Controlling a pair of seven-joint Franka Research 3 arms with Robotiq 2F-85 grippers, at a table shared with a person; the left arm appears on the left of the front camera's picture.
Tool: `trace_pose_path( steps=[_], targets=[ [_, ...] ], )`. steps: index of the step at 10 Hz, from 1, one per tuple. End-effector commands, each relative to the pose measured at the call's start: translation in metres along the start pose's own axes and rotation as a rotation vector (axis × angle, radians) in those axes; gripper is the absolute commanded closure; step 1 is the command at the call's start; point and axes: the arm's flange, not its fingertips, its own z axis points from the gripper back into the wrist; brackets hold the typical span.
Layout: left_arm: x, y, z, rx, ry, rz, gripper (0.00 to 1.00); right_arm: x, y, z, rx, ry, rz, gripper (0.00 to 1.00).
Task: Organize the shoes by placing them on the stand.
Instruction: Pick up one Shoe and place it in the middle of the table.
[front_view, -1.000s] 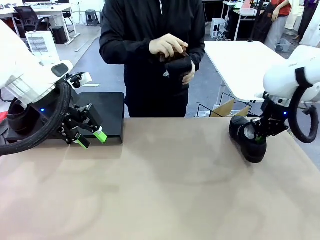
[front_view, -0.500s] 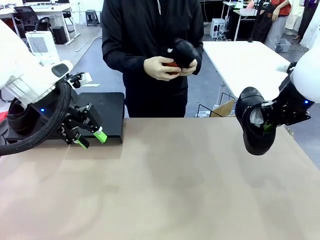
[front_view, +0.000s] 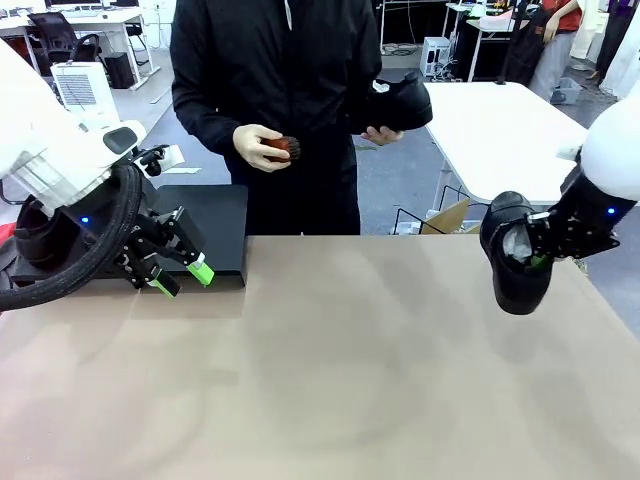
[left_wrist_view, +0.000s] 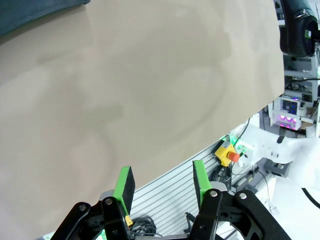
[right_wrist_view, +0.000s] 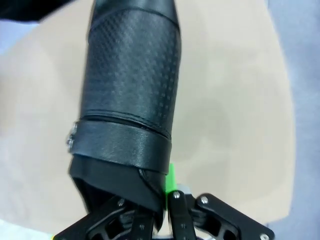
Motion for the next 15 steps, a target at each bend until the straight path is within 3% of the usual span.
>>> trace_pose_path(
  steps=[1, 4, 9, 10, 15],
  targets=[
    [0.001, 0.002, 0.009, 0.037, -0.026, 0.024, 0.38, -0.058, 0.054, 0.042, 0.088, -0.098, 0.06, 1.0],
    [0.0, 0.016, 0.023, 0.047, -0.076, 0.075, 0.38, -0.125, 0.105, 0.072, 0.075, -0.169, 0.08, 1.0],
    [-0.01, 0.05, 0.067, 0.07, -0.2, 0.159, 0.38, -0.144, 0.2, -0.006, 0.134, 0.085, 0.282, 1.0],
    [0.004, 0.047, 0.052, 0.068, -0.141, 0.123, 0.38, -0.144, 0.21, -0.02, 0.143, 0.112, 0.29, 1.0],
    [0.004, 0.047, 0.052, 0.068, -0.141, 0.123, 0.38, -0.16, 0.238, -0.083, 0.164, 0.193, 0.273, 1.0]
  ],
)
